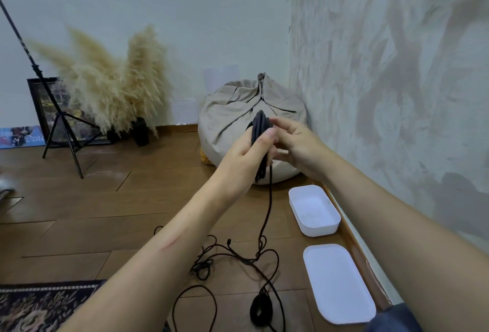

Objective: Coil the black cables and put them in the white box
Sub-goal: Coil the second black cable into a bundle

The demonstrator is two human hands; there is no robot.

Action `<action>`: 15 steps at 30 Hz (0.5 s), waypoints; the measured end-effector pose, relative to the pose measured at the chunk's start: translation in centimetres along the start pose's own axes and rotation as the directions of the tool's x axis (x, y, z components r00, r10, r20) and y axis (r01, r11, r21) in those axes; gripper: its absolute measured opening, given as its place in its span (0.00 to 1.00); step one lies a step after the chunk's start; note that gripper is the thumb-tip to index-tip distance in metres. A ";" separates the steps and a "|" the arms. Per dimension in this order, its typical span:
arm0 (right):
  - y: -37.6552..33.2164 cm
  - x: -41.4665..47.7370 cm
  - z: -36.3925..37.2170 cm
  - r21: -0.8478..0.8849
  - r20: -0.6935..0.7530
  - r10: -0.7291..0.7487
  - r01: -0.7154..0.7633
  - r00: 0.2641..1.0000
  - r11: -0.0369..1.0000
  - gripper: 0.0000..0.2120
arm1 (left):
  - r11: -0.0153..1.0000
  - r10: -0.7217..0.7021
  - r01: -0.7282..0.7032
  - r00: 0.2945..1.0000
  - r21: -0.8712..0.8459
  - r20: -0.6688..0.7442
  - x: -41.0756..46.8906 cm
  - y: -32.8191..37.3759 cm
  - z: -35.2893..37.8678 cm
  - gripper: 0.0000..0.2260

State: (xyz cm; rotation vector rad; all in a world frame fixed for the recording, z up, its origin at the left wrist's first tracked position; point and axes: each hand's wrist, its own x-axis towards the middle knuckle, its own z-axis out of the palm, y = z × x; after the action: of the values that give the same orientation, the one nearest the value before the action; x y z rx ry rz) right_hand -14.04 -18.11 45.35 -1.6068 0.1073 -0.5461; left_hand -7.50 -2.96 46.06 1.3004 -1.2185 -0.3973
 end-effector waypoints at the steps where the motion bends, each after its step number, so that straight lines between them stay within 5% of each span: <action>1: 0.4 0.0 0.5 0.013 0.024 0.014 -0.014 1.000 1.000 0.13 | 1.000 0.011 -0.011 1.000 0.000 -0.007 0.0 0.1 0.0 0.15; 7: 1.8 0.3 2.2 0.026 -0.002 0.075 -0.075 0.997 0.997 0.15 | 1.000 0.000 -0.002 0.997 -0.025 -0.078 0.5 0.0 -0.5 0.15; 15: 3.7 -0.3 5.0 -0.371 0.142 0.180 -0.116 0.973 0.921 0.11 | 0.998 0.024 -0.007 0.947 0.054 -0.320 2.8 -1.9 -2.0 0.18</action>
State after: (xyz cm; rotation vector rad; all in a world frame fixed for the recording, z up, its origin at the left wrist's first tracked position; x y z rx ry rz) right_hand -11.38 -13.89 41.68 -1.9794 0.2070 -0.2745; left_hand -3.99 -4.79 46.05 1.3402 -0.9685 -0.1344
